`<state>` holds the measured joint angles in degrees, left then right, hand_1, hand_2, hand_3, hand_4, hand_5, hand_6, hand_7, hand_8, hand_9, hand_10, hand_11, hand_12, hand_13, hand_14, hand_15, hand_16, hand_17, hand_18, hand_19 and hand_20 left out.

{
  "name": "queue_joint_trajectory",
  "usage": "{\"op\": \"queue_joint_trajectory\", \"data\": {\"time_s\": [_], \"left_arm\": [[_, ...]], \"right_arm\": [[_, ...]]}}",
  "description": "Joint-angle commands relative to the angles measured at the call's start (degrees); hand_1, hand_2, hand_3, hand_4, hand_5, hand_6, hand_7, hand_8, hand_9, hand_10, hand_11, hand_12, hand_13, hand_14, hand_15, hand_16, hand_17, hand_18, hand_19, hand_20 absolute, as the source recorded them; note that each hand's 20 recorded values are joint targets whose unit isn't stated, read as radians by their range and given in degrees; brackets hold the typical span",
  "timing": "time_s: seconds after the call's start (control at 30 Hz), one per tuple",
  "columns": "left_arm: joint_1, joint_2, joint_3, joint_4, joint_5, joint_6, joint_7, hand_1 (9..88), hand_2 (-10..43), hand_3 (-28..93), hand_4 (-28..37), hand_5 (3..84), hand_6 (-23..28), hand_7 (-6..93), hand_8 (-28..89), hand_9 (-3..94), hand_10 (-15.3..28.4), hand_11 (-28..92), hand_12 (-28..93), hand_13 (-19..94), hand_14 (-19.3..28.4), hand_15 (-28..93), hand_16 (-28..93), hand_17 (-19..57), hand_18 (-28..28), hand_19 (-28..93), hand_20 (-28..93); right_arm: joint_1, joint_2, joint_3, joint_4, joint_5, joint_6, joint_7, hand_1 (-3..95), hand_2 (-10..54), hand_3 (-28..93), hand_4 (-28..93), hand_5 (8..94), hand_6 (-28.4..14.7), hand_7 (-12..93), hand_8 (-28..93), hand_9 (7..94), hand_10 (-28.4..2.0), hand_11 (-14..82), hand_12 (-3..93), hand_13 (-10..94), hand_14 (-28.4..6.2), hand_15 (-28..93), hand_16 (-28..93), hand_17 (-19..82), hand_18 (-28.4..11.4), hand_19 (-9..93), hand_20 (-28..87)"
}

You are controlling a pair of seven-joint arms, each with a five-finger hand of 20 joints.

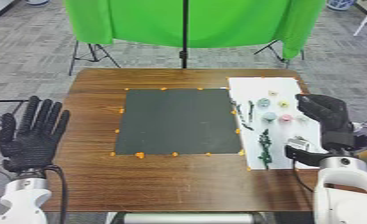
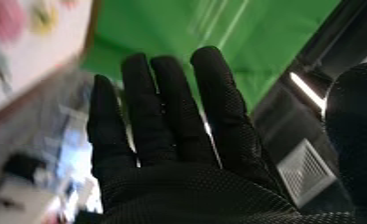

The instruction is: Arrange flowers

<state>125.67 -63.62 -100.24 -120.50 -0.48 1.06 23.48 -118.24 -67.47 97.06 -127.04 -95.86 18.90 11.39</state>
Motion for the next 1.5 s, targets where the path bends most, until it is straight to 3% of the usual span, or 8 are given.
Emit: {"op": "queue_joint_trajectory", "data": {"time_s": [0.03, 0.27, 0.5, 0.67, 0.8, 0.9, 1.0, 1.5], "left_arm": [[1.3, -0.04, -0.16, 0.13, 7.23, -0.36, -2.10, 24.6, 13.7, 73, -28.3, 42.0, 8.0, 4.9, -9, 36.0, 14.2, 10, 6, 24, 12.2, 18, -8, -4.4, 10.2, 26, 8], [1.4, -0.04, -0.51, -0.18, 8.01, -0.07, -1.80, 24.6, 13.5, 73, -28.3, 41.3, 7.8, 4.5, -9, 33.9, 13.3, 10, 6, 19, 10.0, 15, -8, -4.9, 9.2, 25, 8], [2.2, -0.58, -0.78, -0.49, 7.53, 0.33, -1.54, 24.7, 13.4, 73, -28.3, 41.2, 7.8, 4.6, -8, 34.0, 13.5, 10, 6, 20, 10.3, 15, -8, -5.0, 9.2, 24, 8], [2.4, -0.64, -0.76, -0.60, 7.42, 0.25, -1.99, 24.8, 13.3, 73, -28.3, 41.4, 7.8, 4.7, -8, 34.4, 13.8, 11, 6, 21, 10.7, 16, -8, -5.0, 9.3, 25, 8], [1.7, -0.44, -0.59, -0.31, 7.49, 0.46, -2.36, 24.9, 13.2, 73, -28.3, 41.4, 7.9, 4.9, -8, 34.9, 14.0, 11, 6, 22, 11.2, 16, -8, -5.1, 9.5, 25, 8], [1.3, -0.36, -0.28, -0.06, 5.19, 0.91, -2.41, 25.1, 13.3, 73, -28.3, 41.8, 8.0, 5.3, -8, 35.5, 14.5, 11, 6, 23, 12.5, 18, -7, -5.1, 9.6, 25, 8], [1.4, -0.06, -0.04, 0.00, 5.38, 1.26, -2.66, 25.3, 13.3, 73, -28.3, 42.0, 8.1, 5.5, -8, 35.8, 14.8, 11, 6, 23, 12.7, 18, -7, -5.1, 9.8, 26, 8], [1.6, 0.34, 0.26, -0.22, 4.23, 1.30, -4.00, 26.1, 13.5, 73, -28.3, 42.8, 8.6, 6.1, -8, 36.5, 15.3, 12, 7, 24, 13.1, 19, -7, -5.1, 10.0, 27, 8]], "right_arm": [[0.2, -0.5, 1.9, 1.0, 22.9, -5.9, -8.1, 17.3, -5.7, 83, -28, 50.4, -4.8, 18, -15, 46.1, -16.2, 7.8, 11.5, 39, -16.3, 13, 16, 13, -17.9, 32, 13], [-0.4, -0.8, 2.5, 0.0, 19.4, -6.7, -5.0, 16.2, -4.8, 83, -28, 43.0, -4.0, 15, -14, 41.2, -15.2, 5.3, 10.2, 36, -16.0, 11, 16, 12, -17.9, 29, 15], [-0.3, 1.4, 0.0, -0.9, -11.3, -4.7, 6.2, 19.7, -7.4, 83, -27, 53.3, -6.1, 18, -14, 52.1, -18.7, 13.0, 13.7, 47, -16.6, 25, 17, 14, -20.7, 43, 18], [-2.2, 2.1, 0.7, -2.7, -26.9, -13.8, 14.1, 23.9, -9.4, 80, -26, 67.8, -4.4, 23, -14, 69.5, -18.0, 20.4, 16.3, 60, -15.1, 34, 17, 18, -21.5, 56, 21], [-1.6, 3.7, -1.4, -1.6, -38.3, -18.0, 17.4, 24.1, -9.5, 76, -25, 67.8, -4.0, 30, -15, 71.2, -17.9, 29.4, 21.0, 62, -14.5, 49, 19, 23, -22.9, 72, 25], [-0.3, 5.0, -2.7, 0.3, -40.9, -20.5, 18.6, 21.7, -9.5, 73, -27, 67.3, -3.5, 40, -15, 70.6, -17.5, 42.7, 26.1, 63, -15.1, 62, 21, 27, -24.6, 83, 29], [-0.7, 6.1, -3.7, 1.3, -46.4, -23.3, 18.0, 20.2, -9.5, 70, -28, 68.1, -3.6, 47, -14, 71.3, -17.4, 48.5, 28.4, 64, -15.6, 68, 24, 29, -25.3, 87, 31], [5.5, 8.6, -17.6, 5.9, -55.5, -32.2, 24.9, 25.1, -9.5, 68, -28, 71.2, -3.8, 32, -14, 73.1, -17.8, 40.2, 25.8, 66, -15.0, 60, 22, 30, -26.2, 89, 30]]}}
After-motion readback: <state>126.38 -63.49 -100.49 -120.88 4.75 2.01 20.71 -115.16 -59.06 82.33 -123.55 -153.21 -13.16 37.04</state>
